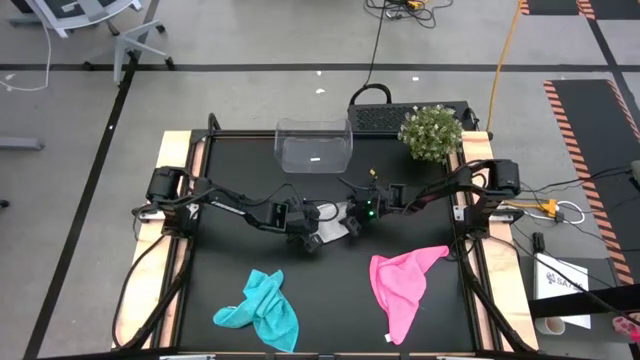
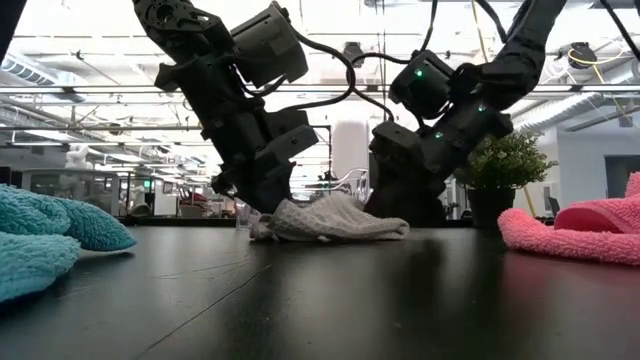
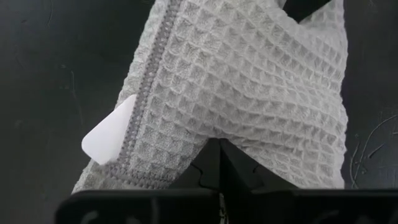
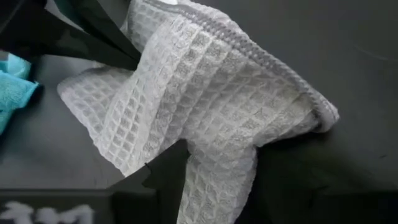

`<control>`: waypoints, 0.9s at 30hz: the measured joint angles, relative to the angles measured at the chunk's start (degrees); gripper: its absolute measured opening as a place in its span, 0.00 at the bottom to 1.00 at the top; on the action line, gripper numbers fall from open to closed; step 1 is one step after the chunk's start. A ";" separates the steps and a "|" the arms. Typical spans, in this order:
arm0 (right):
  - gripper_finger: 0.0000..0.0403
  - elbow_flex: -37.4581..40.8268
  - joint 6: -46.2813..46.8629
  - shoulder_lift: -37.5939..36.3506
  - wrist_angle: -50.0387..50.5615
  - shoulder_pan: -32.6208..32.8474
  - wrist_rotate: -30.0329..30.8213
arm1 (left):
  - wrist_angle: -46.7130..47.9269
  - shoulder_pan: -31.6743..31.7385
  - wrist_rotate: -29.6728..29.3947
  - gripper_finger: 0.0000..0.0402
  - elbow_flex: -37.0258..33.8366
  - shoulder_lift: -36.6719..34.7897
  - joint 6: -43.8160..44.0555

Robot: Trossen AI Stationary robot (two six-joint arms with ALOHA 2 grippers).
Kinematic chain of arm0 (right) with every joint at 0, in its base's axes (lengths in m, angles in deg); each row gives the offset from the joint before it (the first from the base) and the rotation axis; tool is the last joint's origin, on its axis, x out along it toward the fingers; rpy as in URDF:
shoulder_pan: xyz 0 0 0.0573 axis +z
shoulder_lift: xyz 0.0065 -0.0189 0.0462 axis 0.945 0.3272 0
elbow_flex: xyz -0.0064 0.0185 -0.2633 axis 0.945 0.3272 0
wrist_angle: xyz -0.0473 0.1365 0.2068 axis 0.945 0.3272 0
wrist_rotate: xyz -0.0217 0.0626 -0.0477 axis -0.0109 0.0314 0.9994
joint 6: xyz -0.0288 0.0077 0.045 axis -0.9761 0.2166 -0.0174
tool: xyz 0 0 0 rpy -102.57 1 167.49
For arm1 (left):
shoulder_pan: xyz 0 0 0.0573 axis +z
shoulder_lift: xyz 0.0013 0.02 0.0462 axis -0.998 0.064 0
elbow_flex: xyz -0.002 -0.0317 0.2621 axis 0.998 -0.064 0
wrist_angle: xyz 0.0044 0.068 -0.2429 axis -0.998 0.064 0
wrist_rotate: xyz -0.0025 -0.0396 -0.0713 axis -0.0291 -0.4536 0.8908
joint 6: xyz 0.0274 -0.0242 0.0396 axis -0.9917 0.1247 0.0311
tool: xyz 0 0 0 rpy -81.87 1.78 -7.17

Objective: Fold microfiber towels
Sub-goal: Put the gray microfiber cloth into the transparent bin

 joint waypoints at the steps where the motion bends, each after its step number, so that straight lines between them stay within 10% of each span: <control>1: 0.40 0.00 0.12 0.01 0.14 0.00 0.01 | 0.03 0.00 0.02 0.02 0.00 0.00 0.03; 9: 0.04 0.07 0.10 0.17 1.16 -1.01 -0.73 | 0.20 0.00 -0.02 0.01 0.00 0.00 0.22; 27: 0.02 0.17 -0.24 -2.68 6.17 -1.42 -0.37 | 6.58 -0.03 -1.87 0.11 -0.08 -9.74 -2.63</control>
